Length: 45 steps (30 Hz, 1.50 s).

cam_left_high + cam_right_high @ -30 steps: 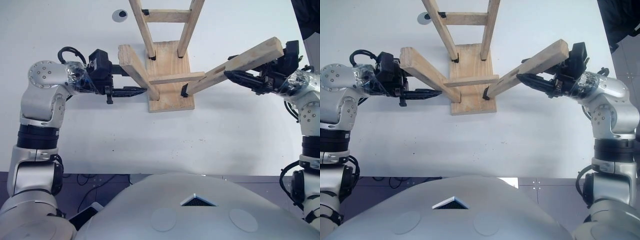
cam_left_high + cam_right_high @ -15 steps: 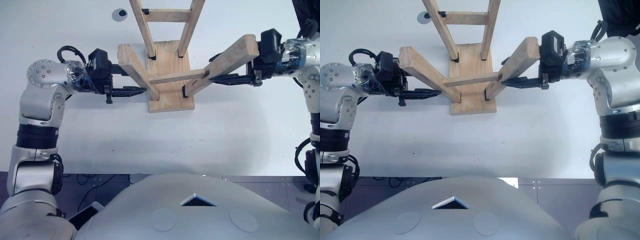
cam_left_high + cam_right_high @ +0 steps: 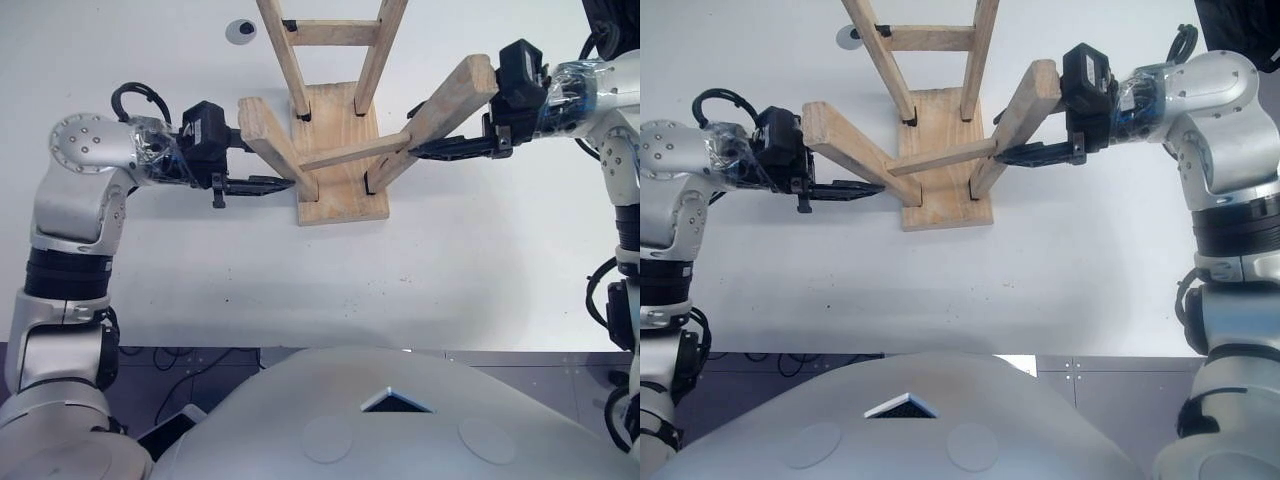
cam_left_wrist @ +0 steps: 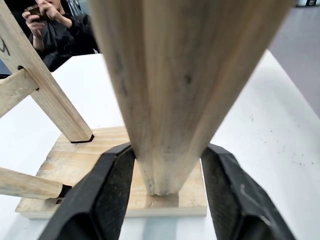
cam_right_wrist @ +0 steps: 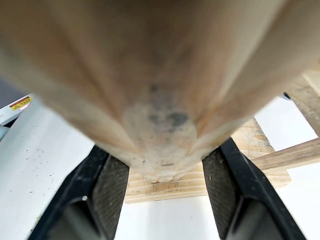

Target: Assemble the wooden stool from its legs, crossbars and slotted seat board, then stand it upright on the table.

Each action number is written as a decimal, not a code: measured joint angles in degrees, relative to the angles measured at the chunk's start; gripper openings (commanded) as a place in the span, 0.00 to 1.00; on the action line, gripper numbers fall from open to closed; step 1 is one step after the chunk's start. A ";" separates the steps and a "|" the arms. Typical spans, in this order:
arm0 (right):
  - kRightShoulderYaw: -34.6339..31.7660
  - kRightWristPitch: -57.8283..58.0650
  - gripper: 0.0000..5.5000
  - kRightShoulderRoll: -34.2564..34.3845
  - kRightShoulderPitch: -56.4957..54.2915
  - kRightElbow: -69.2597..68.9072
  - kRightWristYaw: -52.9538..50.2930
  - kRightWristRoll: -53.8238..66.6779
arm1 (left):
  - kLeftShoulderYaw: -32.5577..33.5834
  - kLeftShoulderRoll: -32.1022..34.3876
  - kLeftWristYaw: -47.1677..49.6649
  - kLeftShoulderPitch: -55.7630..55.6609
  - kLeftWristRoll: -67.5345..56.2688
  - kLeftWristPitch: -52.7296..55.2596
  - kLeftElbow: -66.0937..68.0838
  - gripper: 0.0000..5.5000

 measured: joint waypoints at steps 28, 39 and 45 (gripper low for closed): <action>-0.48 1.49 0.37 0.45 4.24 -7.14 -9.20 -1.59 | 0.34 20.31 -17.54 -14.09 -11.71 20.74 4.80 0.82; -1.03 1.48 0.37 0.70 5.37 -7.55 -11.28 -1.77 | -12.50 -2.72 -16.65 -54.81 -8.97 19.90 22.36 0.82; -0.91 2.10 0.37 0.71 5.57 -8.46 -12.19 -1.77 | -29.67 -10.67 -17.94 -57.69 3.74 13.91 26.04 0.72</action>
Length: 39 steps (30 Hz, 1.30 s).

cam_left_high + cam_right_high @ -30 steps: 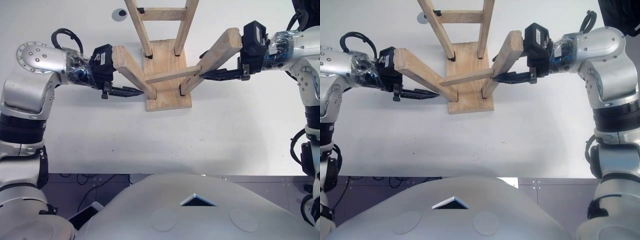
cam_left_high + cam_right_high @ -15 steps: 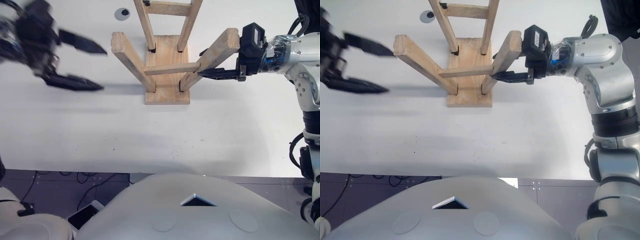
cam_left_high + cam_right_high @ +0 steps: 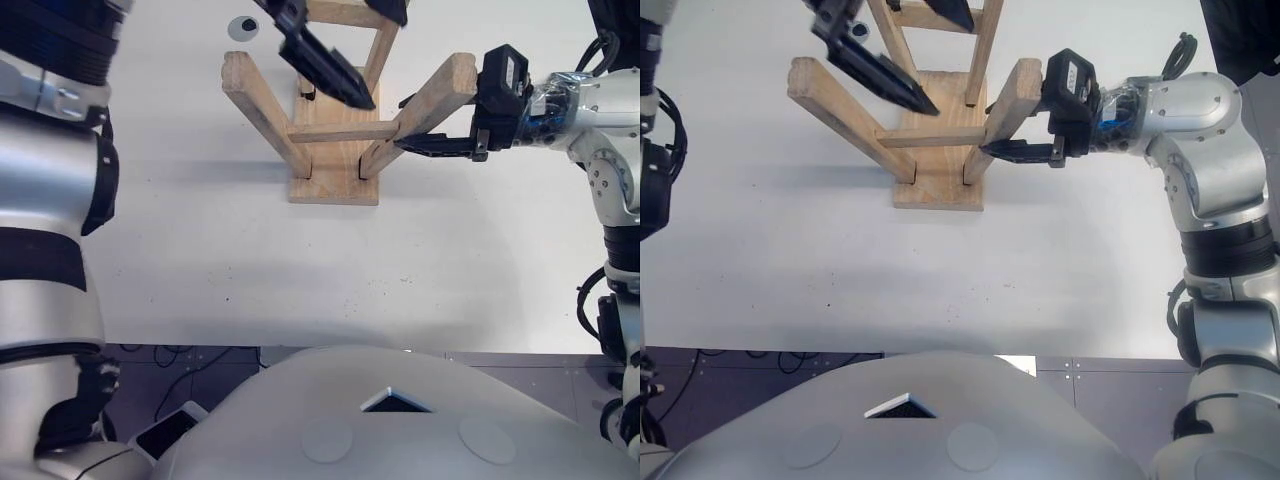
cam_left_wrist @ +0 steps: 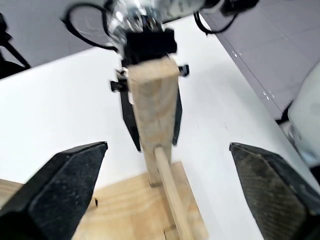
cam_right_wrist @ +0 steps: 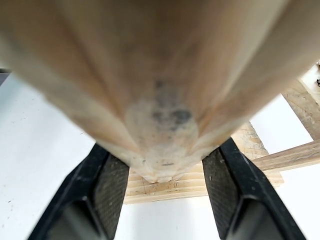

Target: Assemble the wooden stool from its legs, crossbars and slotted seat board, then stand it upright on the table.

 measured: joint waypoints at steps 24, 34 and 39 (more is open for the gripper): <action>1.35 2.08 0.37 4.15 0.96 -3.20 -7.02 -0.26 | -11.69 -5.96 1.54 7.26 24.88 -9.41 3.17 0.18; 2.14 5.22 0.37 6.41 0.68 -4.97 -10.15 -0.67 | -10.37 -6.34 4.29 13.08 32.35 -8.74 -1.75 0.15; 2.08 5.99 0.37 6.54 0.71 -5.86 -10.66 -0.76 | -9.23 -6.45 4.77 14.14 33.98 -6.99 -2.88 0.13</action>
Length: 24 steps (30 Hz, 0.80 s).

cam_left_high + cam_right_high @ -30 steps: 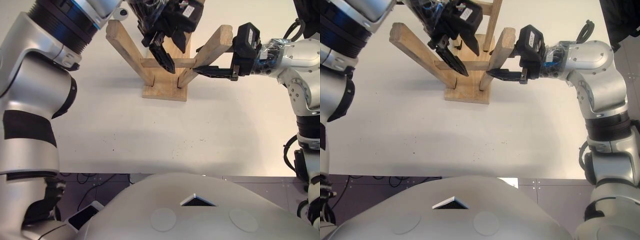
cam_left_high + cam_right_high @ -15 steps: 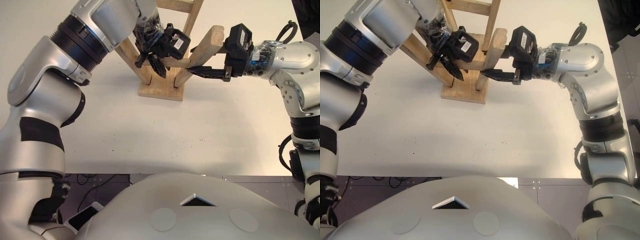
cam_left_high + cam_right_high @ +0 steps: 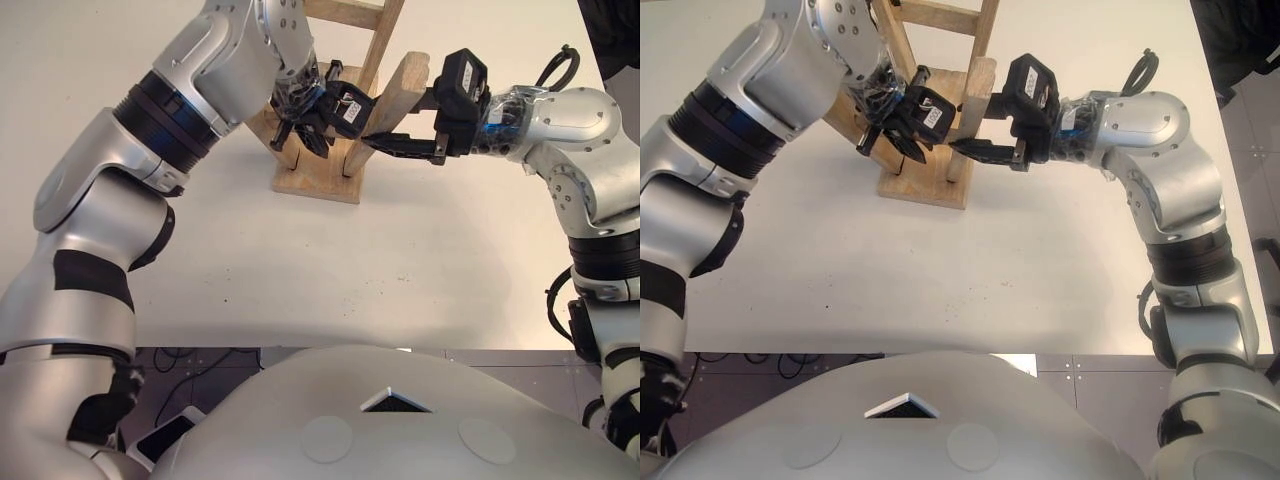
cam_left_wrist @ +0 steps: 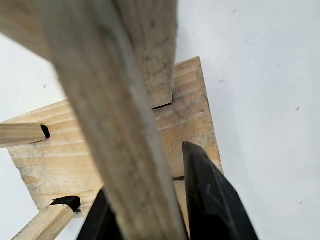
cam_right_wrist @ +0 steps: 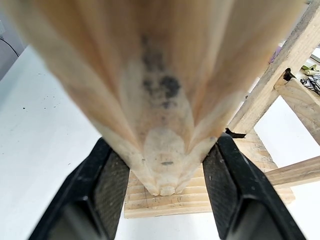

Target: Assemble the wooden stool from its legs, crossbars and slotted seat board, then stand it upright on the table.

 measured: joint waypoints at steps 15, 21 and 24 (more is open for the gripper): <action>0.82 0.55 0.37 -0.47 -0.20 -1.11 0.28 -1.63 | 7.87 5.90 -4.11 -0.63 -8.77 -6.29 -9.27 0.54; 1.04 0.54 0.37 -0.59 -0.76 -0.09 1.16 -1.65 | 13.40 11.53 -4.25 -7.73 -14.00 -6.79 -12.67 0.58; 1.11 -1.32 0.37 -0.47 -0.74 0.59 1.52 -1.93 | 19.03 11.34 -1.96 -10.37 -14.71 -3.57 -11.41 0.58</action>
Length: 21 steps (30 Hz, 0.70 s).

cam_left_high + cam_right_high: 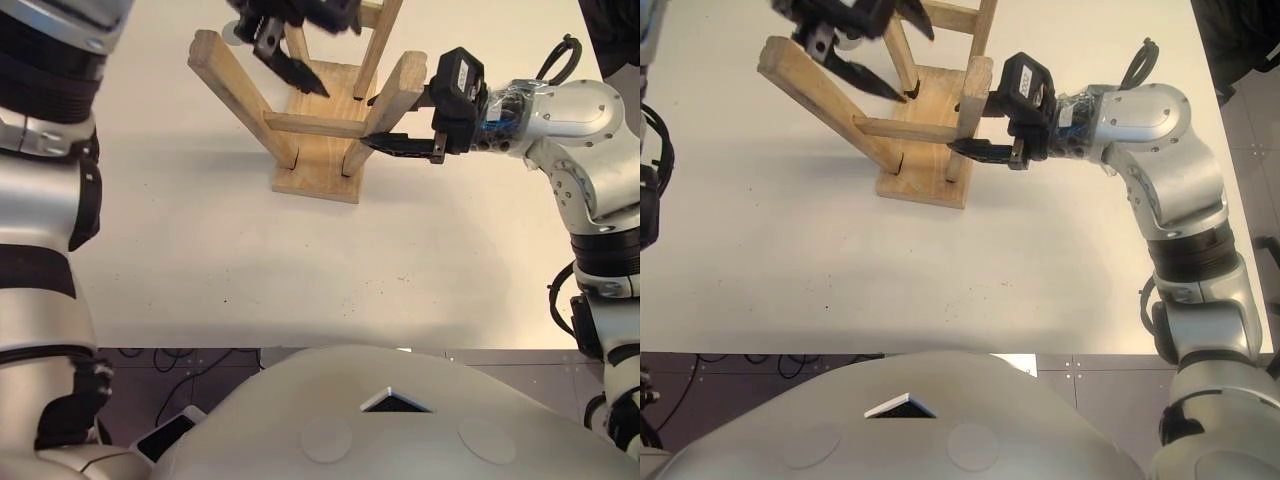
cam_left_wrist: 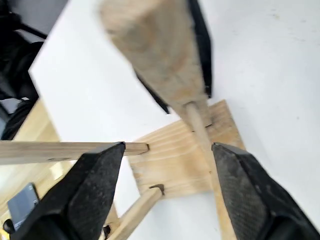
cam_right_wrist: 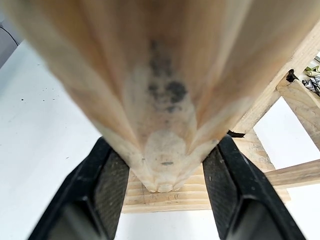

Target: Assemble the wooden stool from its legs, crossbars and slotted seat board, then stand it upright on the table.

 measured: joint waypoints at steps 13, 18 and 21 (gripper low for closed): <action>3.21 -2.12 0.63 -0.67 3.47 10.84 5.38 -8.53 | 34.39 -0.89 25.10 20.93 -14.18 11.14 20.41 0.58; 2.04 1.58 0.63 0.40 14.82 1.99 8.78 -1.54 | 35.02 -16.22 31.63 36.35 -17.84 3.62 22.43 0.58; 0.51 -4.89 0.63 3.31 14.05 4.67 4.53 -4.32 | 33.89 -15.03 27.23 41.59 -22.34 7.84 12.63 0.58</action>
